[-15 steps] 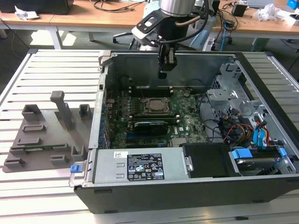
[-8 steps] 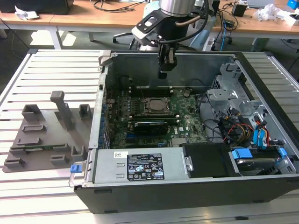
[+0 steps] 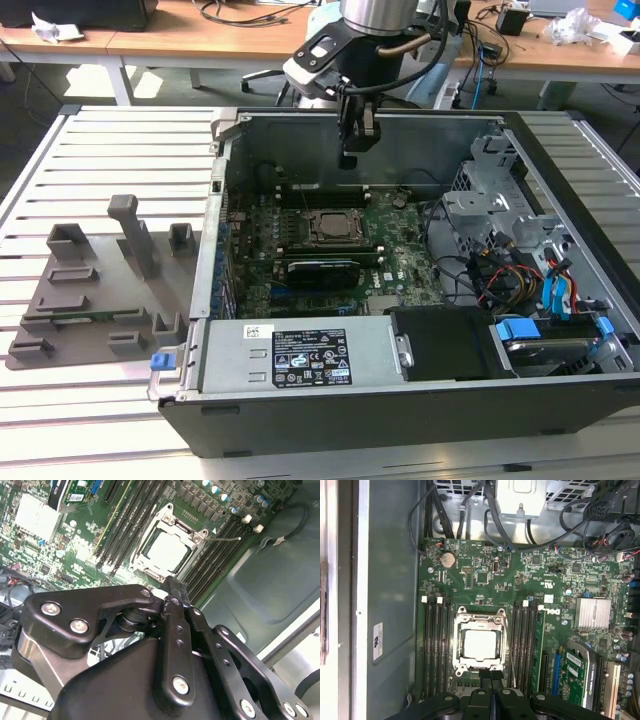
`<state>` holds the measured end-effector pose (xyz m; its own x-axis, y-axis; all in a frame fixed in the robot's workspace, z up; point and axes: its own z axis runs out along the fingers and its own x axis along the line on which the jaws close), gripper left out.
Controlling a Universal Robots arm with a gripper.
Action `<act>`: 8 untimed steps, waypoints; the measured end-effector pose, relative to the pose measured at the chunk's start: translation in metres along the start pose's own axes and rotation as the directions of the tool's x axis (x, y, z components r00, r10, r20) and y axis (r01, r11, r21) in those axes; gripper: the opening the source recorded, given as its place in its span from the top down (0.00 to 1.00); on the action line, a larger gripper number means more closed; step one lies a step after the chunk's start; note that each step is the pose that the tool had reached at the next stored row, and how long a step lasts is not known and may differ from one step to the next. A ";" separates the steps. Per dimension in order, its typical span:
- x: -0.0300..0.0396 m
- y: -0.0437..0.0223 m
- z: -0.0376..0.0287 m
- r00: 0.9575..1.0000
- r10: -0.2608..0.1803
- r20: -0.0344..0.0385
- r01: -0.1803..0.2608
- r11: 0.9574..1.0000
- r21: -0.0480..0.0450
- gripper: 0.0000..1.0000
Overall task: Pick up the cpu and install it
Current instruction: 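Install the first cpu locking lever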
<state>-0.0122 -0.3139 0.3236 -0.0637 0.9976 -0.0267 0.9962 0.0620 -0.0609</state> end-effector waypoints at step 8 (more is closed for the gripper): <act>0.0000 0.0000 0.0000 0.998 -0.070 0.004 0.070 0.998 -0.002 0.89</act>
<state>-0.0122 -0.3139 0.3236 -0.1339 0.9906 -0.0267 0.9894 0.1321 -0.0609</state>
